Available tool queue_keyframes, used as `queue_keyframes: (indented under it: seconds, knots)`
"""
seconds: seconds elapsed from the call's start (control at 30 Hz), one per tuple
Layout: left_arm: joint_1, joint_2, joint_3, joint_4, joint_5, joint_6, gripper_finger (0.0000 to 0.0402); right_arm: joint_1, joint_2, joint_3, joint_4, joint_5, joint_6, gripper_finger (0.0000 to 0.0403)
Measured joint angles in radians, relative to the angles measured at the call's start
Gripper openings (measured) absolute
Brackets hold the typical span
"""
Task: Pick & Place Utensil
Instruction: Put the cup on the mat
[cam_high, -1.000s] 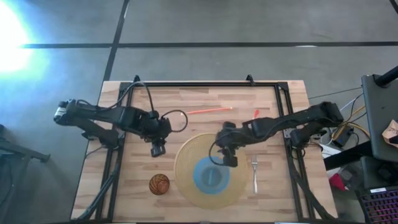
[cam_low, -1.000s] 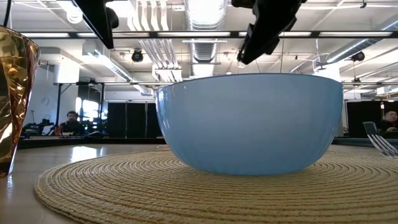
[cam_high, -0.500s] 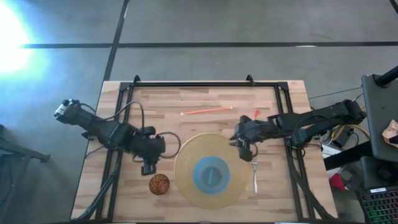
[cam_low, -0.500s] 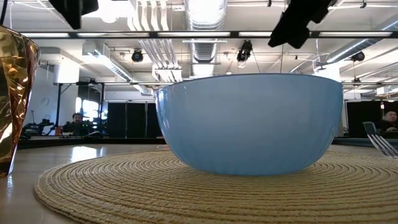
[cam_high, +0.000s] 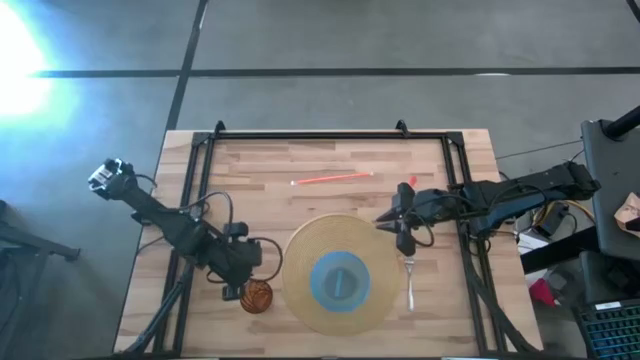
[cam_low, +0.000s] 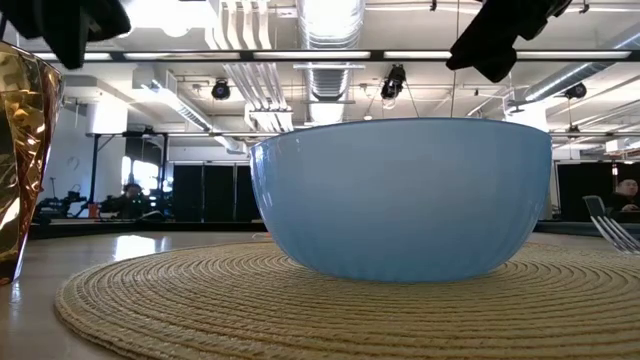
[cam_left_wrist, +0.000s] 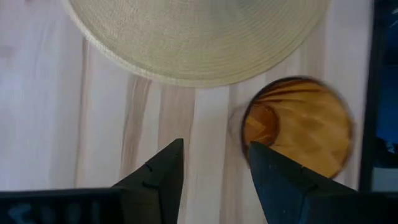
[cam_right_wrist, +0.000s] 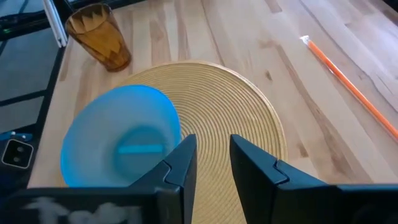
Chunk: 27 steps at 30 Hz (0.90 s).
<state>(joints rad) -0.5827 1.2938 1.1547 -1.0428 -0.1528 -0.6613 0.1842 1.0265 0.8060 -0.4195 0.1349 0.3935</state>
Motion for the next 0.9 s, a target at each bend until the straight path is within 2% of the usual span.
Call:
queue_keyframes:
  seconds: [0.57, 0.9]
  knots:
    - [-0.005, 0.001, -0.141, 0.186, 0.056, 0.004, 0.0172, 0.0, 0.014, 0.005, 0.013, -0.001, -0.001, 0.0091]
    - [-0.008, 0.0, -0.221, 0.266, 0.087, -0.019, 0.0172, 0.001, 0.015, 0.003, 0.013, -0.001, 0.0, 0.0073]
